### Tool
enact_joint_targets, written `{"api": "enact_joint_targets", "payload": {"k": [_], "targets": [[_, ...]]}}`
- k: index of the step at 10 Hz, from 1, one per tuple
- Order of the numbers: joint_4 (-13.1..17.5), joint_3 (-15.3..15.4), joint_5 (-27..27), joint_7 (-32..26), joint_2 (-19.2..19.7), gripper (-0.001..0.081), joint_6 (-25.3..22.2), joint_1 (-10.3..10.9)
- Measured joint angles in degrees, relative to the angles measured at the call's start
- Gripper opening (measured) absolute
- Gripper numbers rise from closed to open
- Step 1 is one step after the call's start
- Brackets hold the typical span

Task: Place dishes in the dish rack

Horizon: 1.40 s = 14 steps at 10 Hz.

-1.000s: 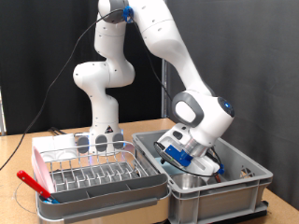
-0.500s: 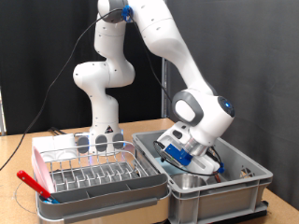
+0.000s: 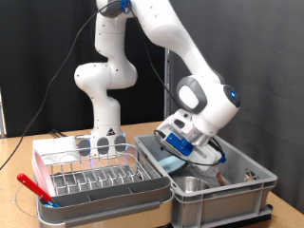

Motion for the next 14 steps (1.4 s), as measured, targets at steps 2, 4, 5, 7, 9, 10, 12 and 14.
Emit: {"api": "enact_joint_targets", "payload": {"k": [2,4,5,7,9,10,12,14], "targets": [[-0.4,0.0,0.0,-0.5,-1.6,0.0809,-1.8,0.0],[-0.7,0.0,0.1,-0.6,-2.4,0.0809,-2.4,0.0],[-0.7,0.0,0.2,-0.6,-2.6,0.0692,-2.5,0.0],[-1.0,-0.1,0.2,-0.6,-2.6,0.0508,-3.3,-0.1],[-2.2,-0.5,0.0,-0.4,-2.5,0.0372,-3.4,-0.1],[-2.3,-0.9,-0.7,0.0,-2.6,0.0187,-3.3,-0.2],[-2.4,-1.7,-1.3,0.4,-2.6,0.0067,-3.0,-0.3],[-2.6,-2.0,-1.4,0.4,-2.6,0.0045,-2.3,-0.3]]}}
